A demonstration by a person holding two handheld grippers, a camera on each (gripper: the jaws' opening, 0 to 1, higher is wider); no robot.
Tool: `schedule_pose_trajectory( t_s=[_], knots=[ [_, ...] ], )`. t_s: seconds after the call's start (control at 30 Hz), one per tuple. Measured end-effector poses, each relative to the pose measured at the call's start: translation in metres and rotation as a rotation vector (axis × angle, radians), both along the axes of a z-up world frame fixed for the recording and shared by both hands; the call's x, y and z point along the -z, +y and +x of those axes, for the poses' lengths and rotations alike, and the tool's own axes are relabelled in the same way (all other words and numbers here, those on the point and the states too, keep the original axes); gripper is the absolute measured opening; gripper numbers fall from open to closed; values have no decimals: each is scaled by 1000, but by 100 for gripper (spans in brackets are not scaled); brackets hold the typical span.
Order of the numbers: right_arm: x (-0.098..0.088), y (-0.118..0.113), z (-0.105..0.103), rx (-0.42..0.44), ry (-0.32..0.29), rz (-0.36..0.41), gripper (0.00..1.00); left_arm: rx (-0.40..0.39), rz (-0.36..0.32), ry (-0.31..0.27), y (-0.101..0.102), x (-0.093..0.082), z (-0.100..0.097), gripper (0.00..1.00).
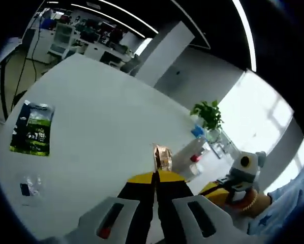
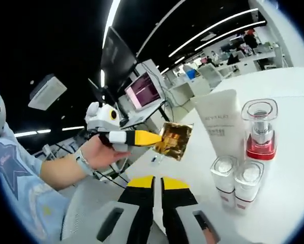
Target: Arrange the skincare products in the storage area until every visible bottle or jar stands upright without overlapping.
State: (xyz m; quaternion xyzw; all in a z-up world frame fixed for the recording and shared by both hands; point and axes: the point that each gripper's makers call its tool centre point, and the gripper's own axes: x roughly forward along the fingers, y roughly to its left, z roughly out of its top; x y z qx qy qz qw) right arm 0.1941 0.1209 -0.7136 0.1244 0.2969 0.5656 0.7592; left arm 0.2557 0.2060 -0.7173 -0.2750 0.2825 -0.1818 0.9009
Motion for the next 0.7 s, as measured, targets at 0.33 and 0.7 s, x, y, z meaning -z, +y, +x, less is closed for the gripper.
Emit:
schedule_pose_trajectory(
  t_s=[0.33,0.7],
  knots=[
    [5,-4,2,-4,-50,-50,0,18,25,99,-8,47,44,0],
    [11,-7,5,5,-52,-77,0,26,-32,270,-15,107,61,0]
  ],
)
